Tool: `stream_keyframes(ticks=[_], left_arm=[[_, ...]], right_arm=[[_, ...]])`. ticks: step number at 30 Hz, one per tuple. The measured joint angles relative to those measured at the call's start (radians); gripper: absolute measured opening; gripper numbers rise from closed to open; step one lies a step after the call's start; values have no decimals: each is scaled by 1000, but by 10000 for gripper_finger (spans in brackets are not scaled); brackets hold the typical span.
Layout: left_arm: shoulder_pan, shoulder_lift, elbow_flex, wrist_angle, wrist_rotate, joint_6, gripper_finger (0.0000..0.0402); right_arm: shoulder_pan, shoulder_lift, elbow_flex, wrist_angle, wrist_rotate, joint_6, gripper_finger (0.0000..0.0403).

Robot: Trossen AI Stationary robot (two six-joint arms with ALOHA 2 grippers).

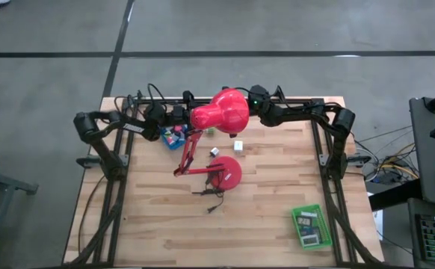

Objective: Pick & Place Office items
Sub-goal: Put the light blue charger adapter into the blue bin

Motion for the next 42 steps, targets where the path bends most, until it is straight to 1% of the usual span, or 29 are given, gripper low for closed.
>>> stream_keyframes(ticks=[5,11,13,15,16,19,30,37,42], left_arm=[[-3,-3,-1,7,1,17,172],[-11,-4,-2,20,4,27,169],[-15,-4,-2,30,4,27,167],[-19,-5,-3,48,26,32,130],[-21,-7,-3,55,29,35,124],[-23,-6,-3,45,31,37,124],[-23,-6,-13,44,38,57,124],[-21,-6,-19,44,34,41,124],[-13,-6,-42,44,28,38,124]], right_arm=[[0,-1,0,2,6,0,109],[0,-2,0,3,5,0,104],[0,-2,0,5,5,0,94],[0,-2,0,-4,-15,11,32],[1,-2,-1,-7,-14,12,16],[1,-1,-2,-6,-10,11,4],[0,-1,-2,-3,-4,19,6],[0,-1,-3,-5,-2,39,7],[-3,-1,-40,-12,24,56,7]])
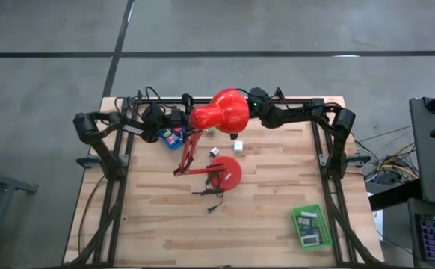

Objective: Pick & Place Office items
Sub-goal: Put the light blue charger adapter into the blue bin

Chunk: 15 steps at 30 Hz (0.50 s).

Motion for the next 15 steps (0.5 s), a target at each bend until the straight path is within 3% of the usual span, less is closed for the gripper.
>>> stream_keyframes(ticks=[7,15], left_arm=[[39,-35,-99,-1,-31,-4,124],[58,-89,-223,-19,-174,-29,124]], right_arm=[[-3,0,-79,-45,33,-15,8],[-2,-7,-158,-44,38,6,8]])
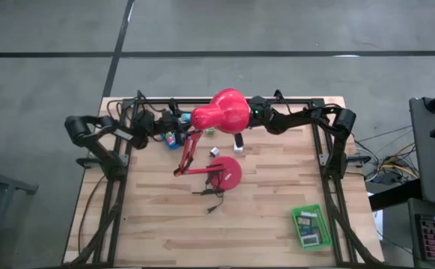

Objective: Pick & Place Office items
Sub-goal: Put the light blue charger adapter into the blue bin

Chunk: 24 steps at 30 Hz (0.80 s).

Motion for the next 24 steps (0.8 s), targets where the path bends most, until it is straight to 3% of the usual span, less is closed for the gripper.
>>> stream_keyframes(ticks=[12,17,24], left_arm=[[0,-43,-129,-75,-204,-93,124],[0,-67,-168,-87,-273,-159,124],[-5,-137,-186,-281,-348,-262,124]], right_arm=[[8,-30,-117,-4,17,28,8],[12,-99,-185,-65,18,31,8],[42,-256,-277,-220,76,23,8]])
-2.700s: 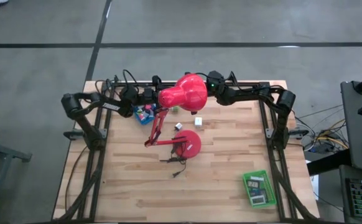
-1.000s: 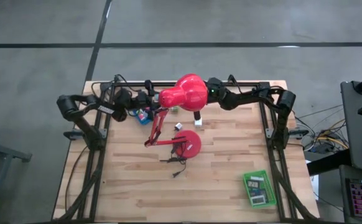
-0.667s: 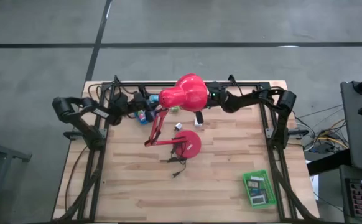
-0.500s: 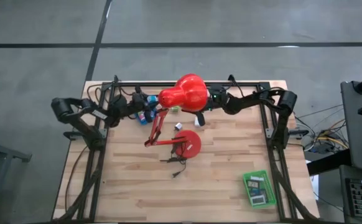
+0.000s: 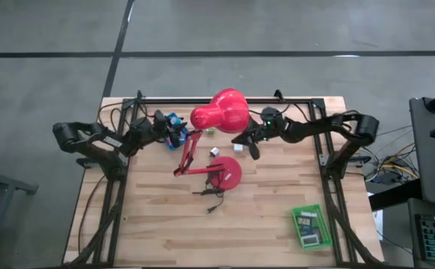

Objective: Pick & Place Office items
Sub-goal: Put the light blue charger adapter into the blue bin

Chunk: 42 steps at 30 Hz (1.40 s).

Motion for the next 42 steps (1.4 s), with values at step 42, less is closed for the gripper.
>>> stream_keyframes(ticks=[42], left_arm=[[-19,-297,312,-1391,-143,-59,124]], right_arm=[[135,-466,-92,-573,178,60,8]])
